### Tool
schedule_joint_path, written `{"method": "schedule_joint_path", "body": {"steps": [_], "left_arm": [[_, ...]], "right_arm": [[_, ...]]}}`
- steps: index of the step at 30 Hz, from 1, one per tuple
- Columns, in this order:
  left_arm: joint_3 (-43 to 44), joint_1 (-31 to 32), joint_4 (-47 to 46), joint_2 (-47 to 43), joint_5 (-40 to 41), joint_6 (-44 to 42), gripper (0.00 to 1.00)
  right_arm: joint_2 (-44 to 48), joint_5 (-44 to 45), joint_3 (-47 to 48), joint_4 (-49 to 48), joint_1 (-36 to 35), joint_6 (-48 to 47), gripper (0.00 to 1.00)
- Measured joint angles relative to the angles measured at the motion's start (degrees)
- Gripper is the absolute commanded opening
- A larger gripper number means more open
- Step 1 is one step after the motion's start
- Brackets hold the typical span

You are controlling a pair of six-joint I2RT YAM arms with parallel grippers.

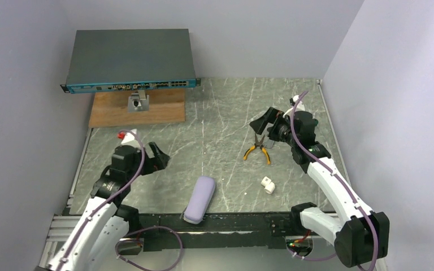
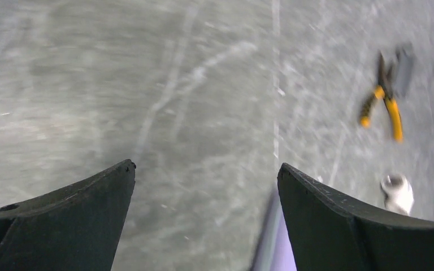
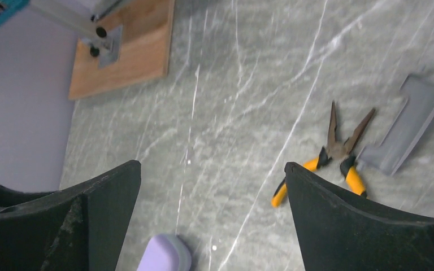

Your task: Open the umbrella

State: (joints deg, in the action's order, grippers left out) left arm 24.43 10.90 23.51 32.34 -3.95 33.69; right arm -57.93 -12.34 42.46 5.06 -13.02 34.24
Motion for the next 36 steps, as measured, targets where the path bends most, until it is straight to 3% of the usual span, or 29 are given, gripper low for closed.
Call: {"method": "schedule_joint_path", "body": {"steps": [7,18,23,36], "left_arm": [[10.7,25.3,5.2,8.6,5.5,-1.4,0.99],[18.1,50.1,10.4,32.2,15.4,-2.1,0.99],[19.1,57.0,8.5,40.1,18.2,2.3,0.99],[16.7,65.6,5.3,49.9,23.2,14.1,0.96]], "right_arm": [[-0.2,-1.6,0.0,6.1,-2.8,0.8,0.98],[2.9,-1.7,-0.7,10.8,-4.7,-0.5,0.98],[4.5,-1.7,-0.8,12.7,-4.8,-1.2,0.98],[7.4,-3.3,-3.5,15.0,-5.5,-1.7,0.98]]}}
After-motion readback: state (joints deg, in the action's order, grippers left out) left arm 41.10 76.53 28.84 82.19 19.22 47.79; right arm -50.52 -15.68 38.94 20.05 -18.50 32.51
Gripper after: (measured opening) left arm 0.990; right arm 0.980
